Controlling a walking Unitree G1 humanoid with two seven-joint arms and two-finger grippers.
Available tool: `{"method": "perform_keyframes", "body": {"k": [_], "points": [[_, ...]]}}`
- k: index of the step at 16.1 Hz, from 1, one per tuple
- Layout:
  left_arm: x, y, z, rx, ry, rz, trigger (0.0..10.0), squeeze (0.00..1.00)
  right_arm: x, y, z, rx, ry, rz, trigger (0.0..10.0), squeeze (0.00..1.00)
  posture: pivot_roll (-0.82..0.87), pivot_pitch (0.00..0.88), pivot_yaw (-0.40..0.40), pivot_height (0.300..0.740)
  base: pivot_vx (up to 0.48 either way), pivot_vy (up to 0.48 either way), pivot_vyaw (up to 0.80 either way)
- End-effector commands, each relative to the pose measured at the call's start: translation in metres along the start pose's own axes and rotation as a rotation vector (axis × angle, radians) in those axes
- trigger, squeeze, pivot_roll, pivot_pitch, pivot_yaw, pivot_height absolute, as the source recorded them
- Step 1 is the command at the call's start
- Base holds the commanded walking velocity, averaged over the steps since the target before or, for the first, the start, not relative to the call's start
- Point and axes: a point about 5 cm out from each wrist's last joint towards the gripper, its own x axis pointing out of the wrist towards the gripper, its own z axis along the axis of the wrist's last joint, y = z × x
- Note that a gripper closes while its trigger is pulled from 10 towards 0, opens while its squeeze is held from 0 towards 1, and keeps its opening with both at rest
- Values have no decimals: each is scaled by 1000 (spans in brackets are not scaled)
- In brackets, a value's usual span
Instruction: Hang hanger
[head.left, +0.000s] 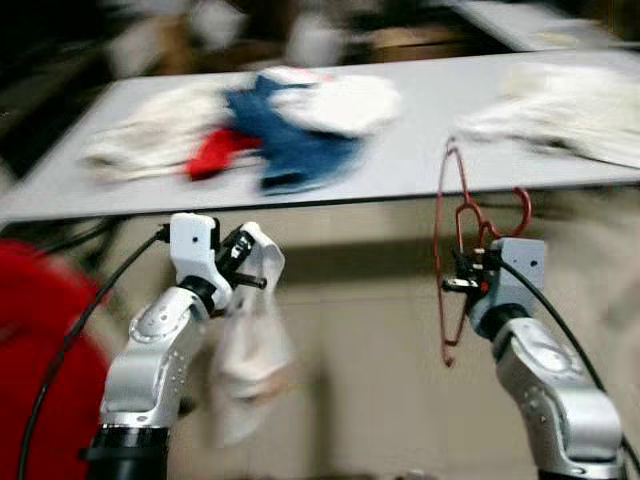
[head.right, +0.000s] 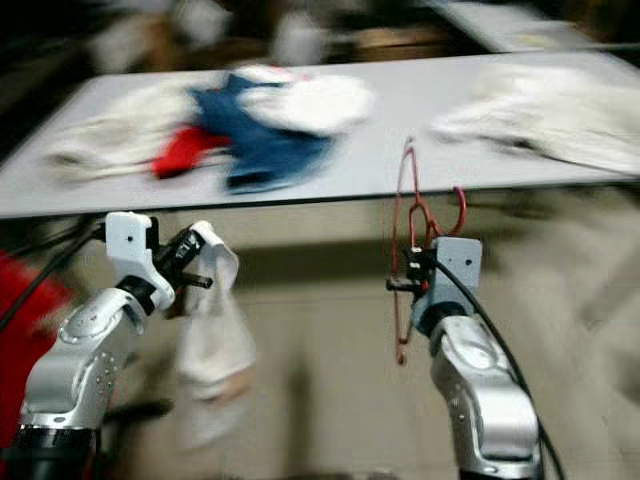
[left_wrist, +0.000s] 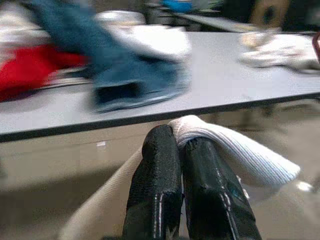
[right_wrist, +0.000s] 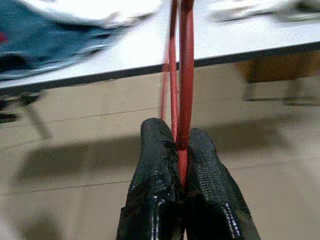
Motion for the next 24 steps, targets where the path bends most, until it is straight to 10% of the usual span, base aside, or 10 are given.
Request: {"method": "perform_keyframes", "body": {"k": [1, 20, 24], "points": [[2, -9, 13, 17, -55, -39, 10000, 0, 1, 1, 5, -15, -11, 13, 10000, 0, -75, 0, 56, 740, 319, 0, -625], [33, -9, 61, 56, -137, -7, 10000, 0, -2, -4, 53, -347, -93, 364, 10000, 0, -91, 0, 32, 740, 366, 0, -22], [44, -2, 76, 75, -151, 25, 10000, 0, -24, -4, 64, -447, -93, 612, 10000, 0, -88, 0, 29, 740, 385, 0, 0]]}}
